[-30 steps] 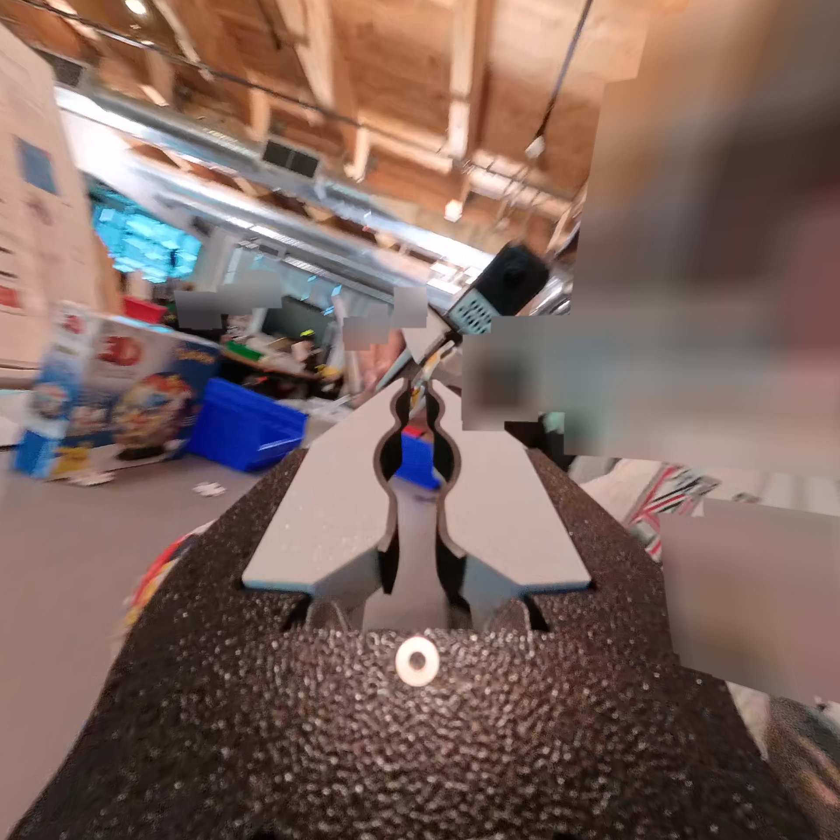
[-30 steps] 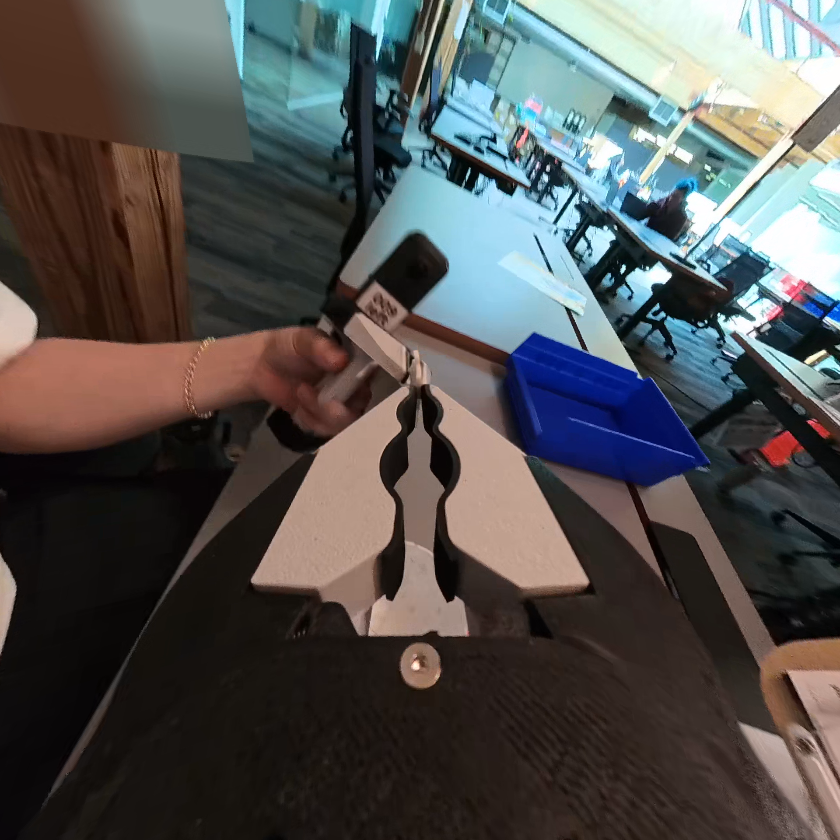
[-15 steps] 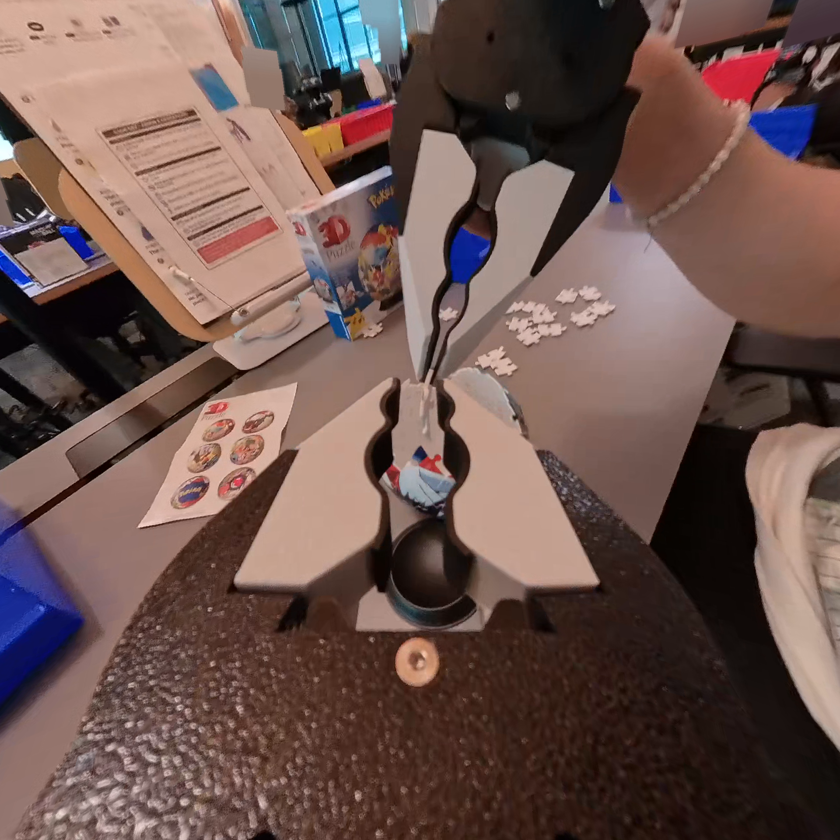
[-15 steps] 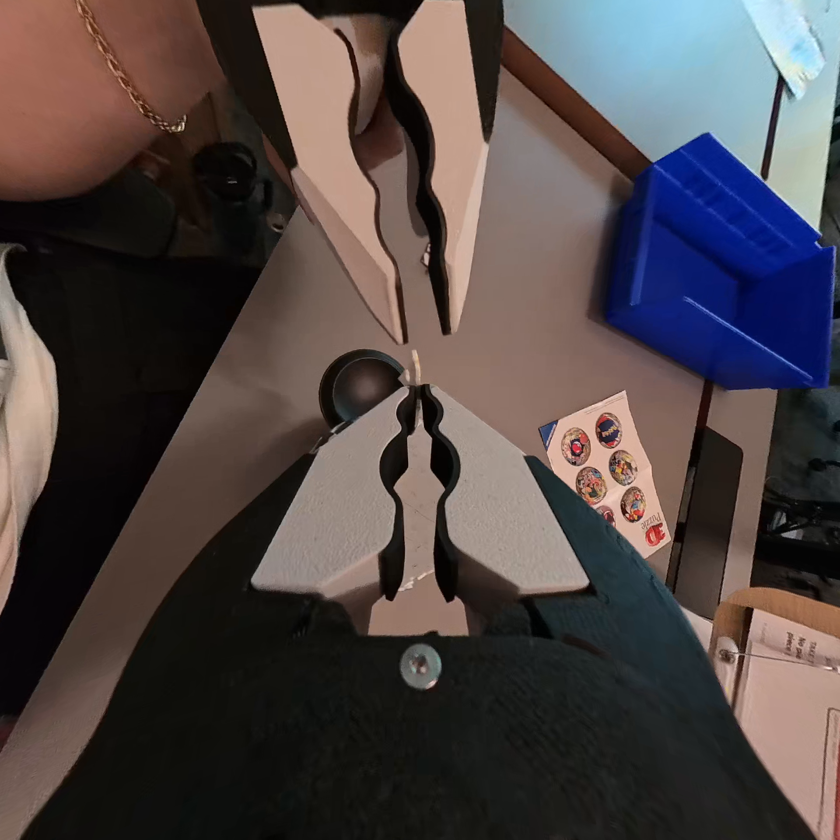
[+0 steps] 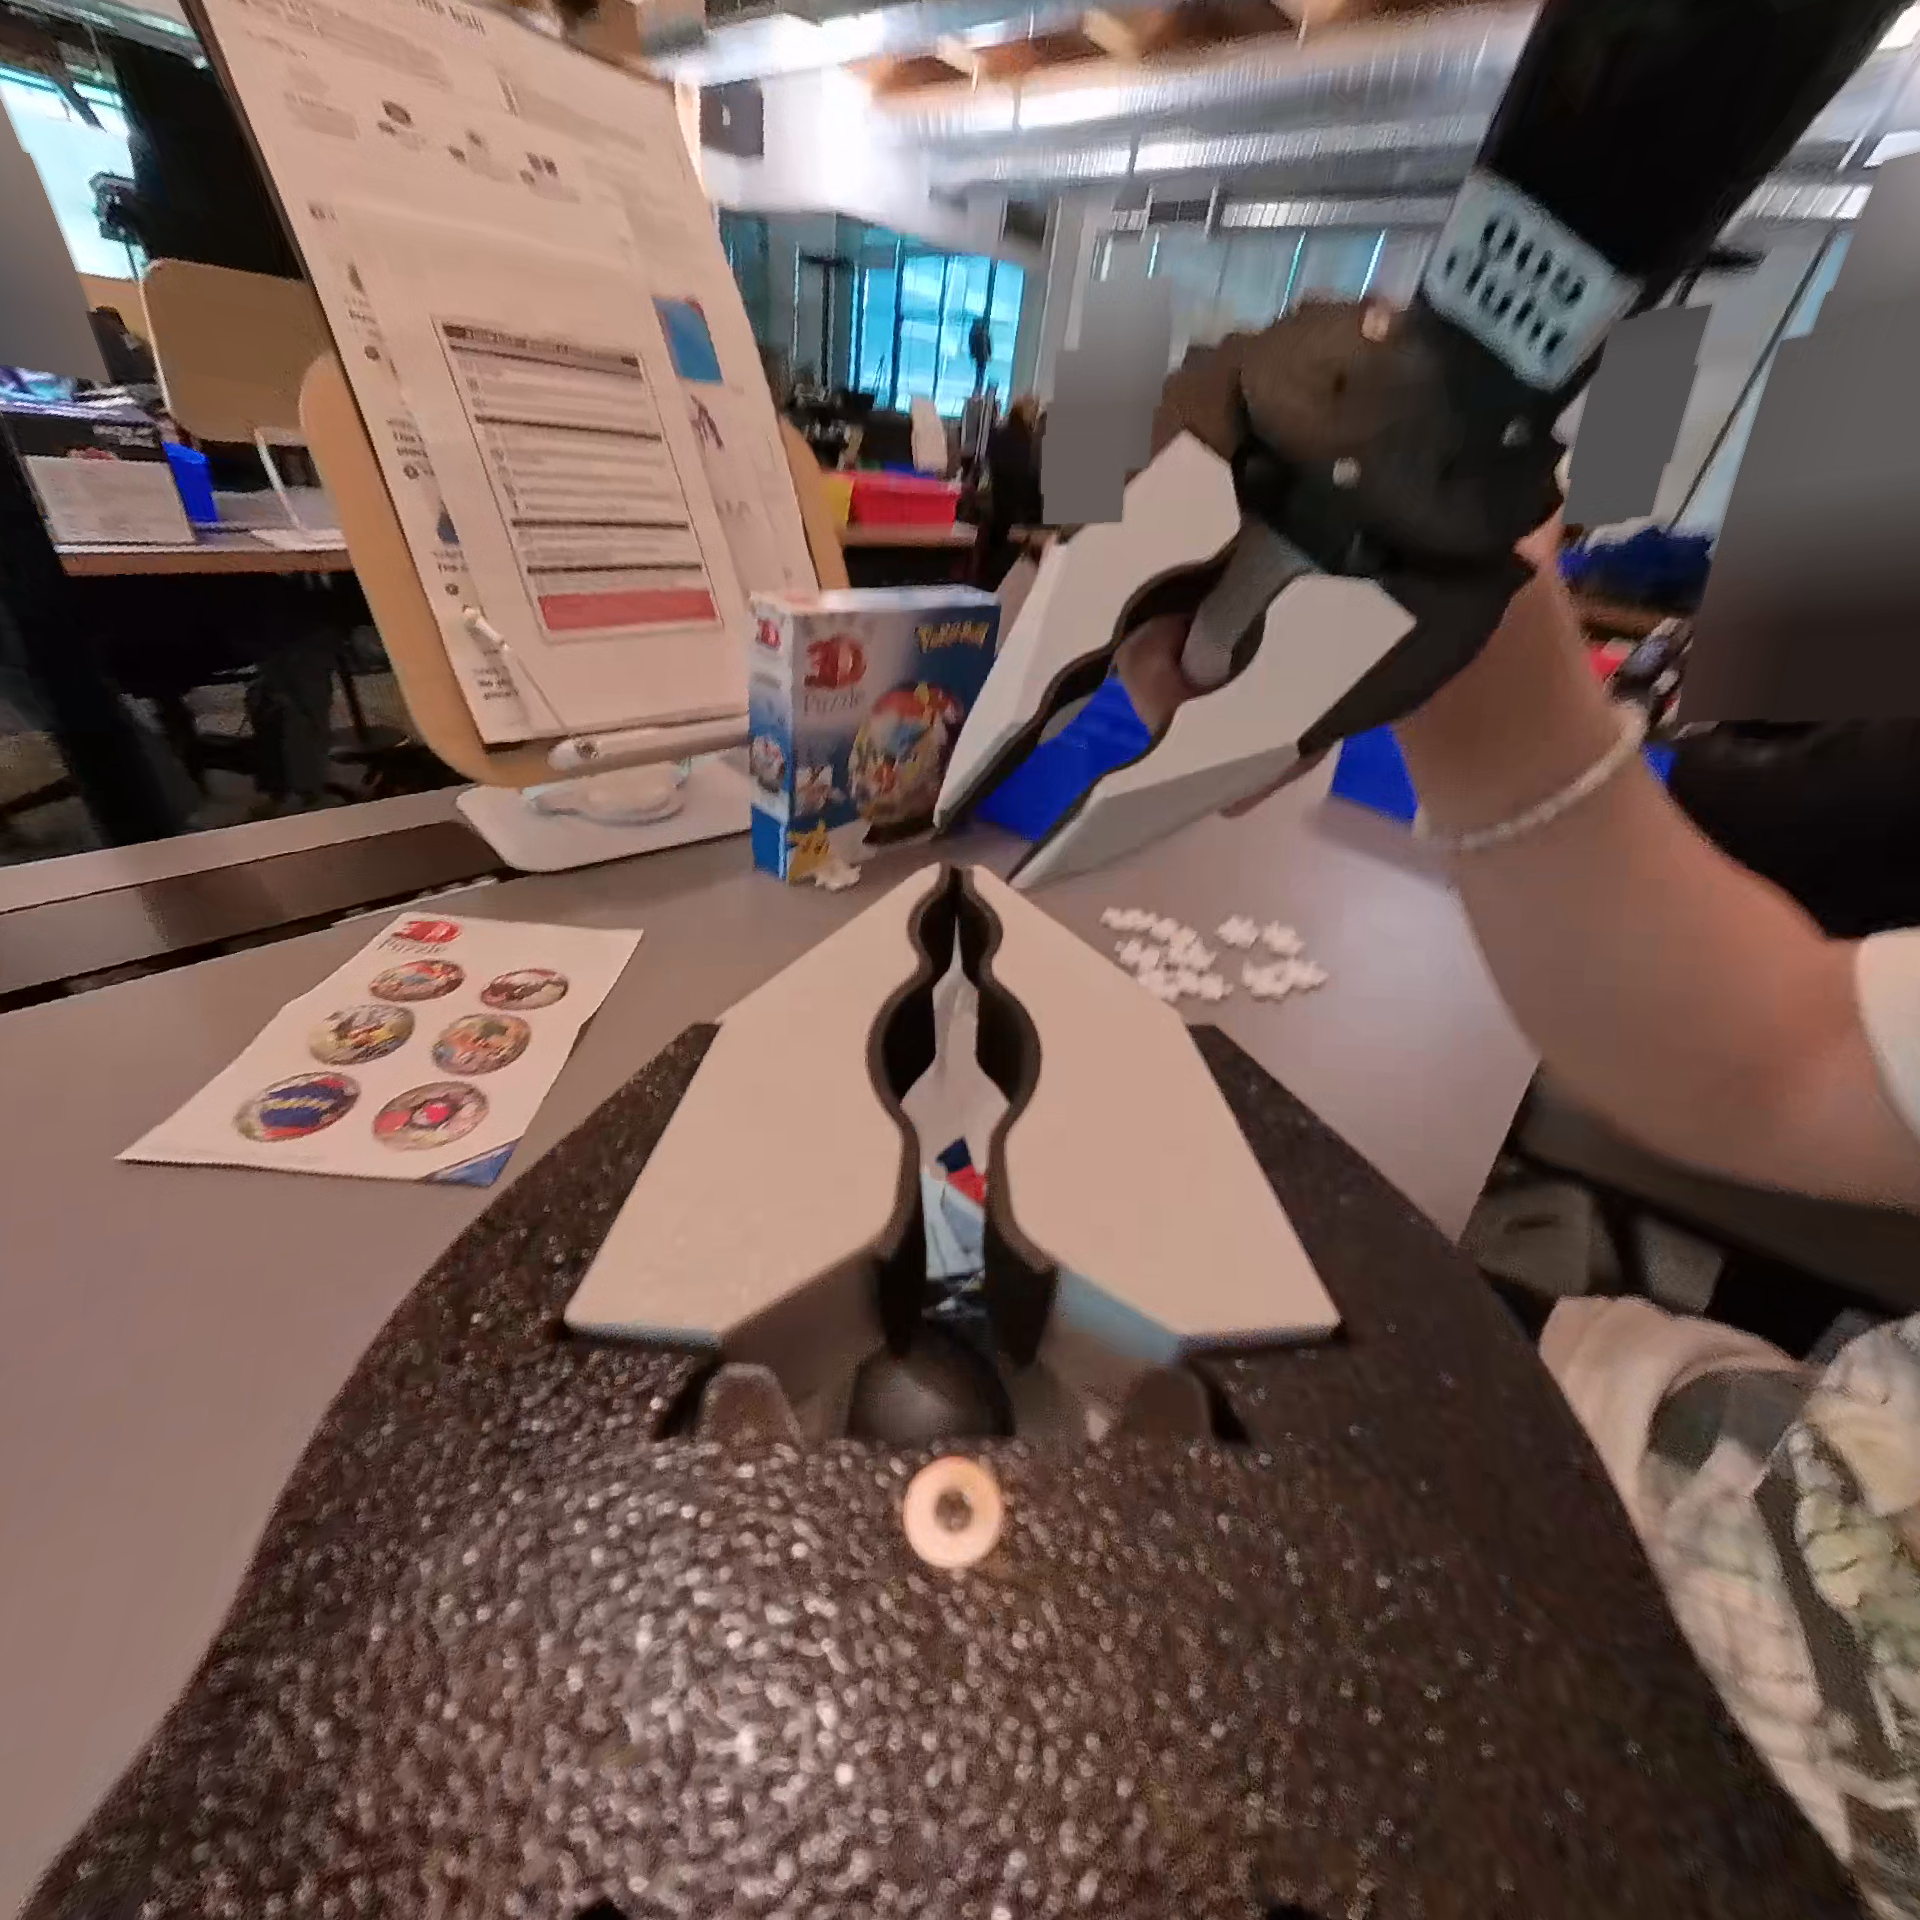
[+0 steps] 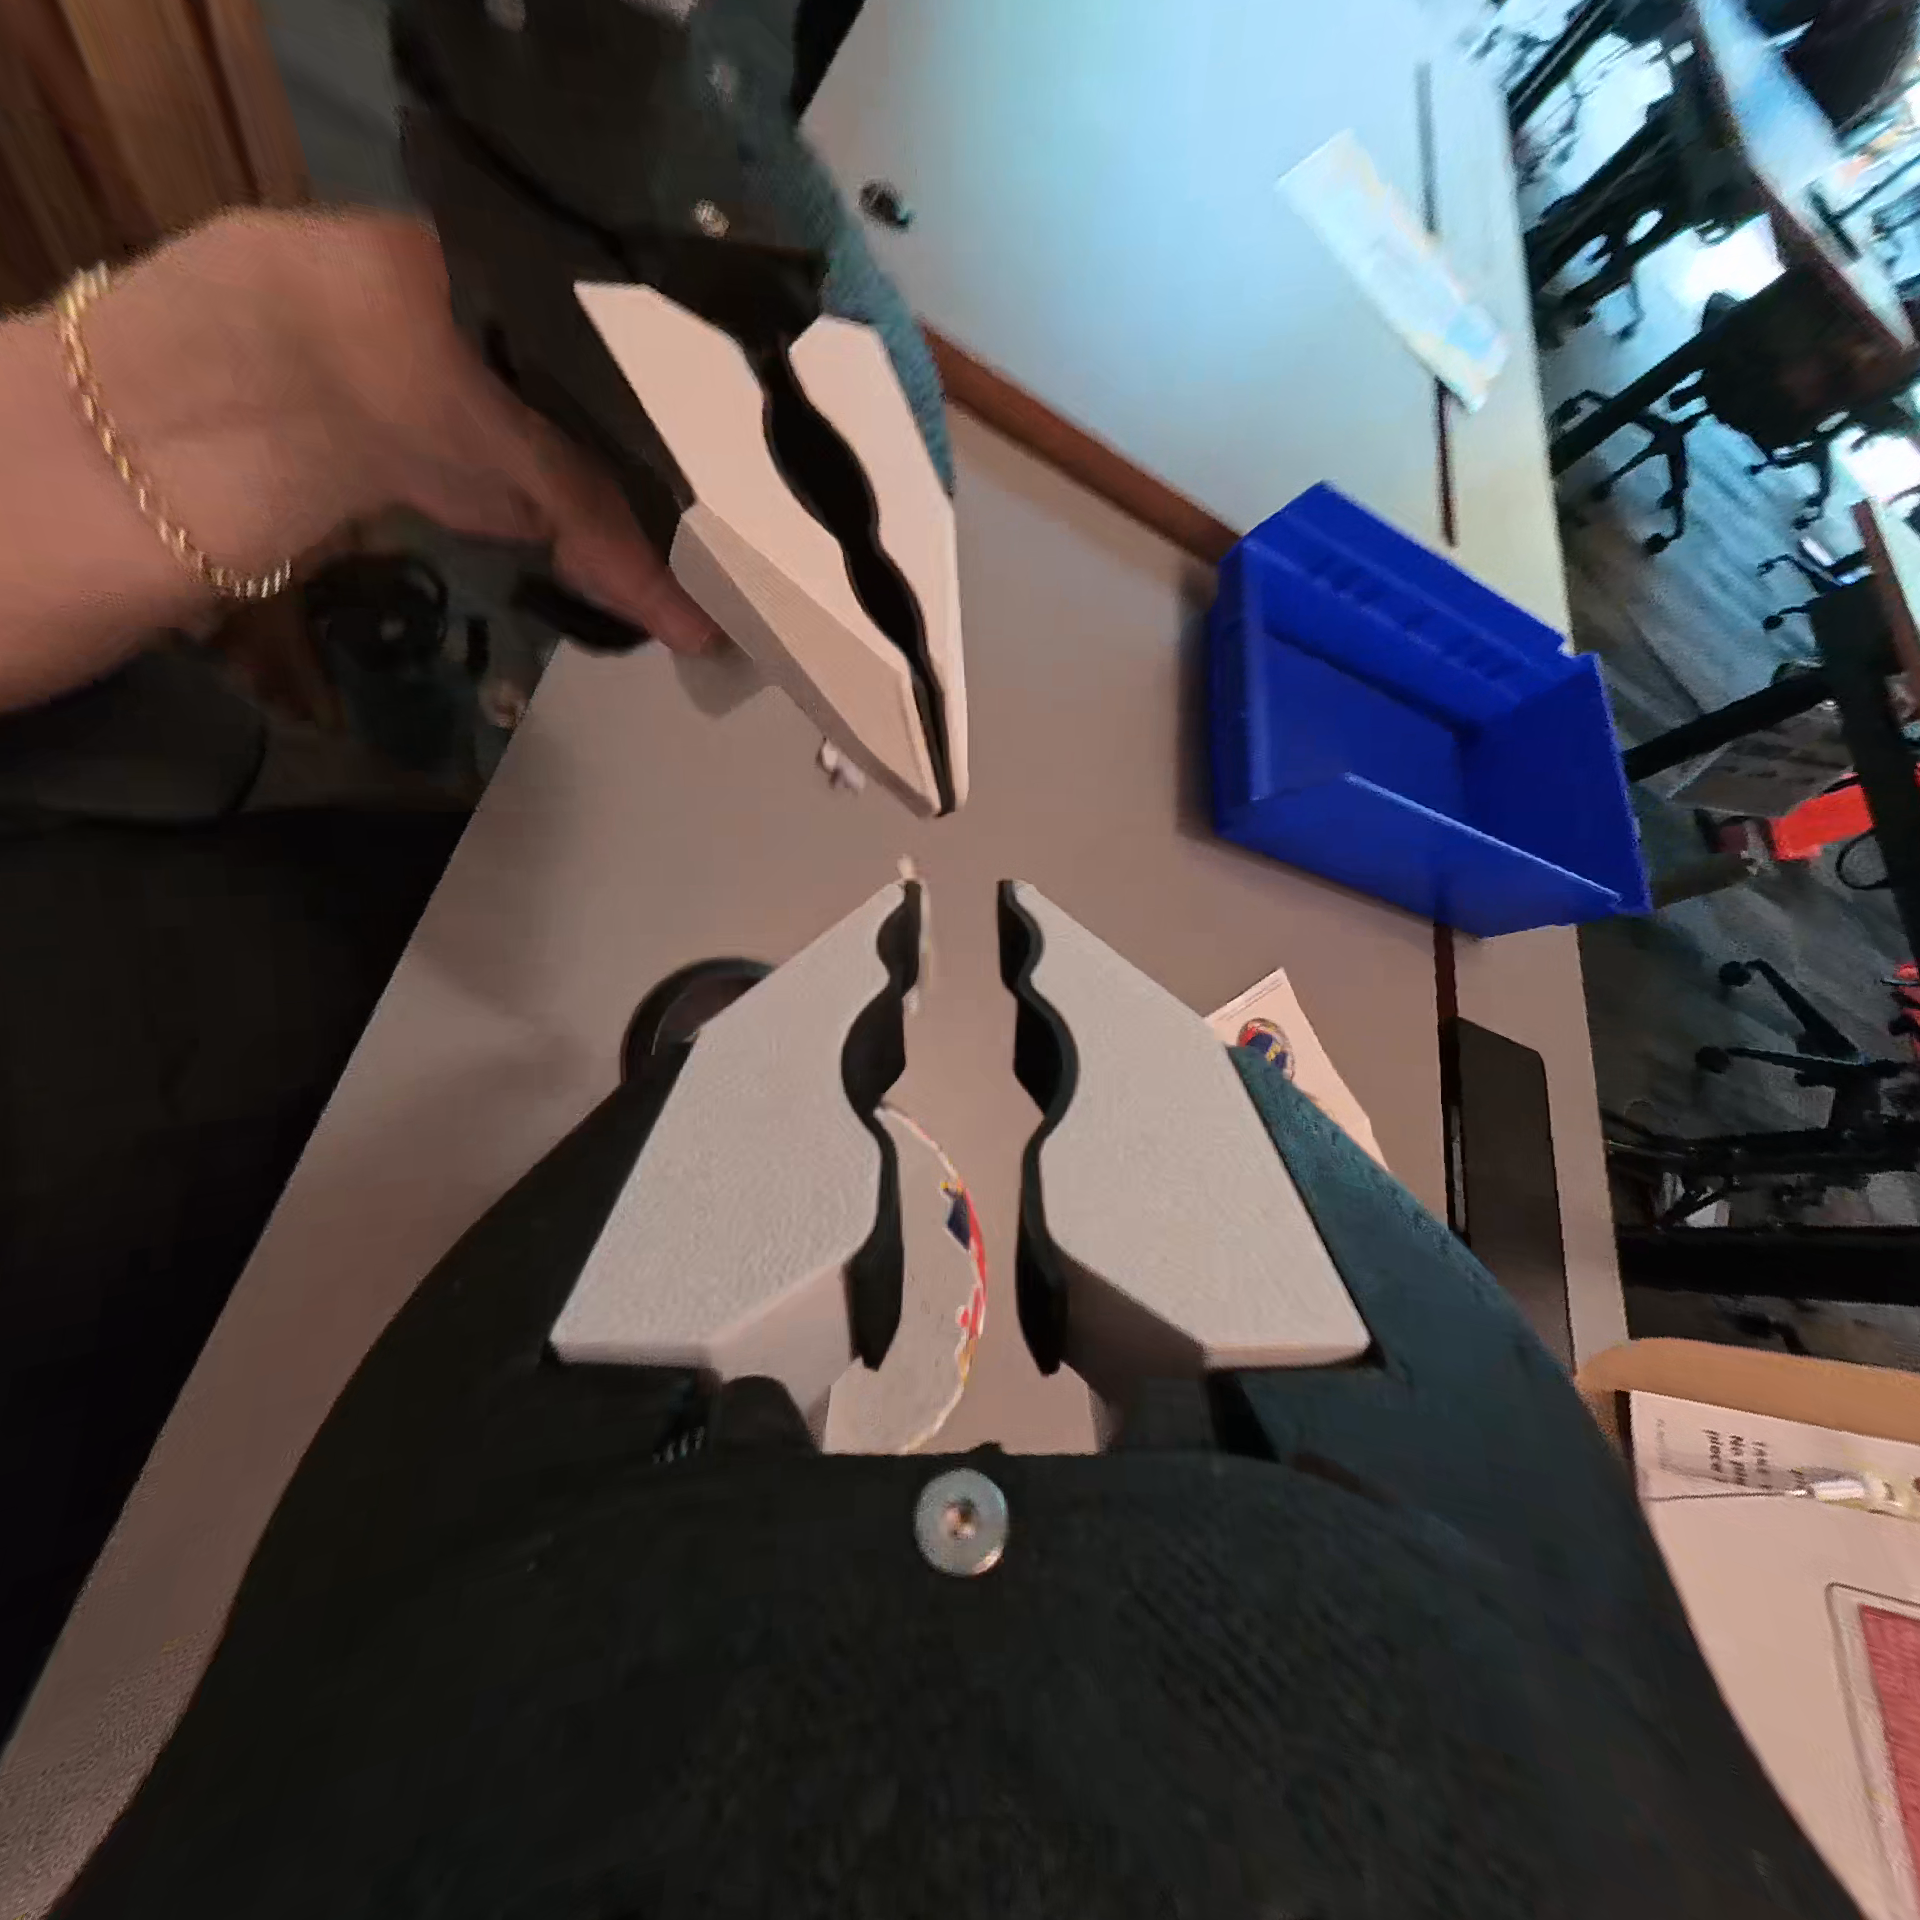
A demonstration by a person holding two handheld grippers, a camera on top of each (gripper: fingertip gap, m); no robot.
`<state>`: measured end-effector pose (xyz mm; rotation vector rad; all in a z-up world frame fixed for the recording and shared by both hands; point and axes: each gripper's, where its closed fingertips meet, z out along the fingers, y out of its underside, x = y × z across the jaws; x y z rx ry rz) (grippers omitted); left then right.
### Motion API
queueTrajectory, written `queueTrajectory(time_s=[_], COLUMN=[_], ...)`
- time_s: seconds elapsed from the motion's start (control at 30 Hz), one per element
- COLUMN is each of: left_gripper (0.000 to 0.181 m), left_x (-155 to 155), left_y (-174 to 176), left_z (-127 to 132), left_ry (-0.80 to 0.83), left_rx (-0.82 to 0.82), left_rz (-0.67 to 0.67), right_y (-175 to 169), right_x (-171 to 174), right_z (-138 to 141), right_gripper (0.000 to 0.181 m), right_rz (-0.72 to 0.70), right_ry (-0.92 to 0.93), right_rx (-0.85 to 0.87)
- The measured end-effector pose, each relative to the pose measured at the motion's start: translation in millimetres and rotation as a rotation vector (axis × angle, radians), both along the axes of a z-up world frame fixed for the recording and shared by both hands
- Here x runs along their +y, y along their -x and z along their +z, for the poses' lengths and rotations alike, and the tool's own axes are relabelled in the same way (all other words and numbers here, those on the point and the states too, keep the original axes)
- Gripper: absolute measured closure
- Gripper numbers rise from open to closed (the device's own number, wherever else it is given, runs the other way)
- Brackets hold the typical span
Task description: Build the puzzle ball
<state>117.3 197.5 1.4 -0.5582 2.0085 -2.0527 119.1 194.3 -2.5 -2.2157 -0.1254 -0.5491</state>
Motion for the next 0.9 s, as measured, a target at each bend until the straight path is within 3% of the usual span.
queueTrajectory(time_s=[0.1,0.17,0.37,0.4,0.53,0.63,0.77,0.9], left_gripper=[0.181,0.181,0.181,0.173,0.16,0.161,0.157,0.16], left_x=[8,12,41,50,109,136,143,142], left_y=[-5,-13,-39,-41,-40,-23,-15,-23], left_z=[10,1,-62,-79,-144,-169,-197,-215], left_ry=[0.112,0.08,-0.237,-0.3,-0.61,-0.724,-0.867,-0.983], left_rx=[0.02,0.04,0.034,0.08,0.257,0.375,0.52,0.55], left_rz=[0.007,0.038,0.15,0.149,0.234,0.226,0.255,0.286], right_y=[-3,-6,-10,-8,10,26,39,39], right_x=[-2,-4,-25,-33,-63,-77,-88,-93], right_z=[8,4,-10,-11,-23,-35,-55,-69], right_gripper=[0.16,0.161,0.171,0.173,0.172,0.172,0.172,0.172], right_rz=[-0.032,-0.058,-0.159,-0.185,-0.253,-0.287,-0.322,-0.349], right_ry=[-0.114,-0.16,-0.137,-0.131,-0.121,-0.153,-0.147,-0.136], right_rx=[0.029,0.059,0.029,0.001,-0.035,-0.021,-0.013,0.002])
